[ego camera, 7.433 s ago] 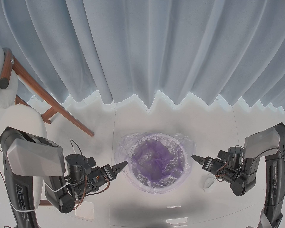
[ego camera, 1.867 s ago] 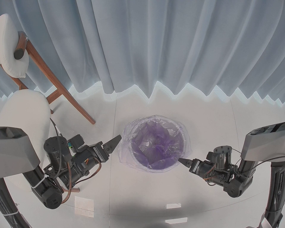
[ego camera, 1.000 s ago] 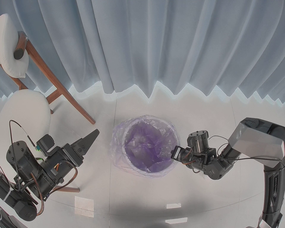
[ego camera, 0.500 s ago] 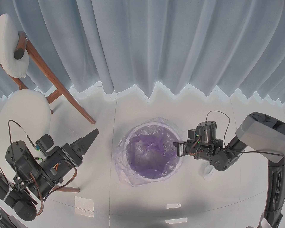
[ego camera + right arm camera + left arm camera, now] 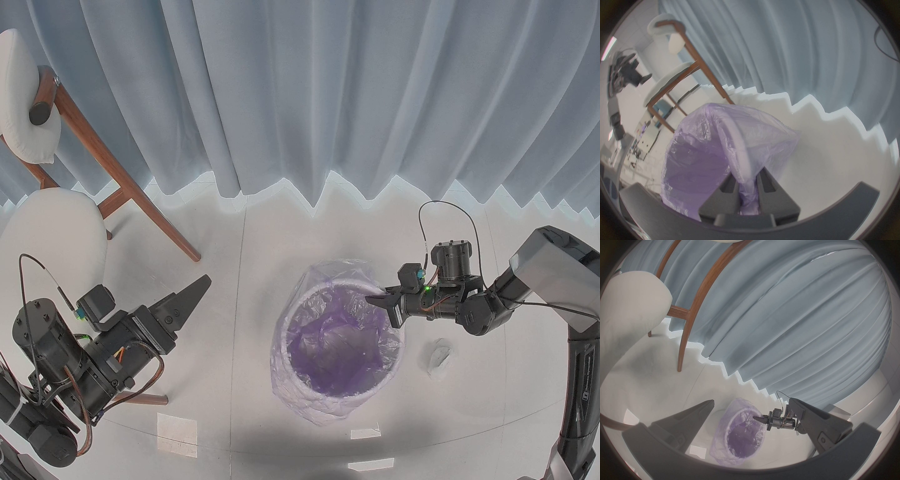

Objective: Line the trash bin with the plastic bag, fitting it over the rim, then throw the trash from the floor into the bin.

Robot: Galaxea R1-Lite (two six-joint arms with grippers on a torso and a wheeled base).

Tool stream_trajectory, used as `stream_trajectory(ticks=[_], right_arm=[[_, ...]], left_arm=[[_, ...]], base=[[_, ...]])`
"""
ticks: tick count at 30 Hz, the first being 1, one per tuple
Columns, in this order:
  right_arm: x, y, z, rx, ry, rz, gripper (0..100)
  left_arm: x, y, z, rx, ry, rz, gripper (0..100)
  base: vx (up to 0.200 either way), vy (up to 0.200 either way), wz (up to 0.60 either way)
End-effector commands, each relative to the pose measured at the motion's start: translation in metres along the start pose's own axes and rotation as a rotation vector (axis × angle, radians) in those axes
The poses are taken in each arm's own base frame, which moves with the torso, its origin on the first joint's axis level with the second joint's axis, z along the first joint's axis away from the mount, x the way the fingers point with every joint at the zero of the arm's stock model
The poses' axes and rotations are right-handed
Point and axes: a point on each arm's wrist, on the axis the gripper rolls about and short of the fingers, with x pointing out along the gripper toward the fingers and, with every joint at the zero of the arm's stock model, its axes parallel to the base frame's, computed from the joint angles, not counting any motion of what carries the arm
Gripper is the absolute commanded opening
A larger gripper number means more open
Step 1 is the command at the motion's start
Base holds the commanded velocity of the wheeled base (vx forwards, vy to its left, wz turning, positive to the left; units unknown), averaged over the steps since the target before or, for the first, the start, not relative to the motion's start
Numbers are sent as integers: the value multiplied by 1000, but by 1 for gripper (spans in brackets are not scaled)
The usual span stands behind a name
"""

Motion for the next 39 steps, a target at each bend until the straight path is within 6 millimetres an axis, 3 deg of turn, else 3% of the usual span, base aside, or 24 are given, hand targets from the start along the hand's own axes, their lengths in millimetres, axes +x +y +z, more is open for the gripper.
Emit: stream_trajectory(ticks=[1, 7, 13, 14, 19, 29, 34, 36, 39], right_arm=[[0, -8, -8, -85, 24, 45, 0], [10, -10, -18, -151, 44, 57, 0], [19, -19, -11, -165, 16, 43, 0], [19, -19, -11, -164, 15, 42, 100], [18, -18, 0, -177, -15, 35, 100], [-3, -15, 34, -199, -81, 12, 100], [-40, -5, 68, -91, -143, -9, 100], [-53, -3, 75, -45, -162, -24, 100], [-85, -4, 77, 38, -214, -108, 100]], left_arm=[[-1, 1, -2, 1, 9, 4, 100], [-1, 1, -2, -1, 11, 6, 100], [0, 2, -3, -1, 15, 8, 100], [0, 2, -3, -1, 15, 8, 100], [1, 4, -5, -1, 24, 17, 100], [5, 10, -10, -3, 45, 45, 100], [17, 38, -21, -8, 107, 144, 100], [20, 50, -27, -8, 152, 168, 100], [24, 85, -40, 13, 256, 234, 100]], base=[[0, 0, 0], [0, 0, 0], [0, 0, 0], [0, 0, 0], [0, 0, 0], [0, 0, 0], [0, 0, 0], [0, 0, 0], [0, 0, 0]])
